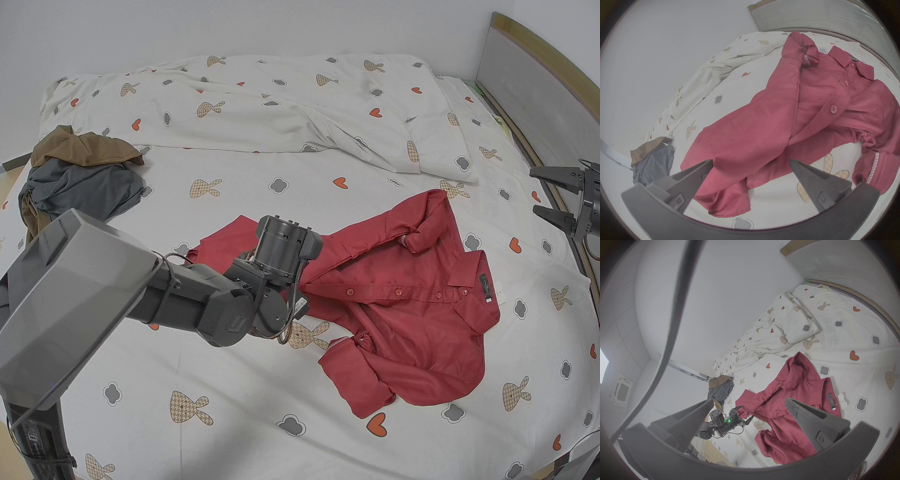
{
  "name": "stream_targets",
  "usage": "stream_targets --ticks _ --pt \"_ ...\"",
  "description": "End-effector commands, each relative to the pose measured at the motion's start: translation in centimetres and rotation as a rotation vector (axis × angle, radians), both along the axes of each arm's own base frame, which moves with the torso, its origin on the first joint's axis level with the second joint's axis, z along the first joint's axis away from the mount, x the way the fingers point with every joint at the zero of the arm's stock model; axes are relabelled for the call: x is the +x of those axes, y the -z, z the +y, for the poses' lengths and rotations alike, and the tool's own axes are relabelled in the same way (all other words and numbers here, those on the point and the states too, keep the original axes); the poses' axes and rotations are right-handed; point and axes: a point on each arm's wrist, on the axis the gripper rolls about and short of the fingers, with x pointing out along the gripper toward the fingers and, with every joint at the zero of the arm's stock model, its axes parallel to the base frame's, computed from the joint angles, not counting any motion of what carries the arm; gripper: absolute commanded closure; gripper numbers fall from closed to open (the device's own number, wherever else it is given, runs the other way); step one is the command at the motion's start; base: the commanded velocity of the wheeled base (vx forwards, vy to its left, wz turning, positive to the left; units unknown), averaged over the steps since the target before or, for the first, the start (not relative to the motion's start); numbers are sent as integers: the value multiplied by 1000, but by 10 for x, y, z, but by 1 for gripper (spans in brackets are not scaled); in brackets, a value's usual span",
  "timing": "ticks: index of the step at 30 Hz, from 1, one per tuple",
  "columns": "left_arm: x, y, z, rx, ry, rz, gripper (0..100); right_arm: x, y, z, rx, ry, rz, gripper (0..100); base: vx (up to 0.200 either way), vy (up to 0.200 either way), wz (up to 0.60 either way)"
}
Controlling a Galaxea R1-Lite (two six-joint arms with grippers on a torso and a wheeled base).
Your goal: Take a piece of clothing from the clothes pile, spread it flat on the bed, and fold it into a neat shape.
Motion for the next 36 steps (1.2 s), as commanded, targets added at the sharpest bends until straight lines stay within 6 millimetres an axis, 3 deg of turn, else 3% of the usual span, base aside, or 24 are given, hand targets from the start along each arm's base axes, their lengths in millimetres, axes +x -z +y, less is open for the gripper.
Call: stream_targets --ticks 1,10,14,22,28,34,35,36 --pt "5 8 -4 15 -15 0 0 0 0 0 0 0 1 0 0 0 0" --pt "20 16 -5 33 -34 -11 0 1 1 0 2 -2 5 0 0 0 0" --pt "36 6 1 15 -65 -54 0 1 2 0 2 -3 6 0 0 0 0" --pt "71 -40 33 -16 -147 -184 0 1 2 1 3 -6 8 0 0 0 0" --pt "78 -50 43 -29 -176 -212 0 1 3 2 3 -11 11 0 0 0 0" --pt "83 -46 42 -30 -178 -214 0 3 4 2 4 -13 15 0 0 0 0" --pt "84 -47 41 -32 -178 -217 100 3 4 2 4 -13 15 0 0 0 0" --pt "84 -48 41 -34 -178 -220 100 3 4 2 4 -13 15 0 0 0 0"
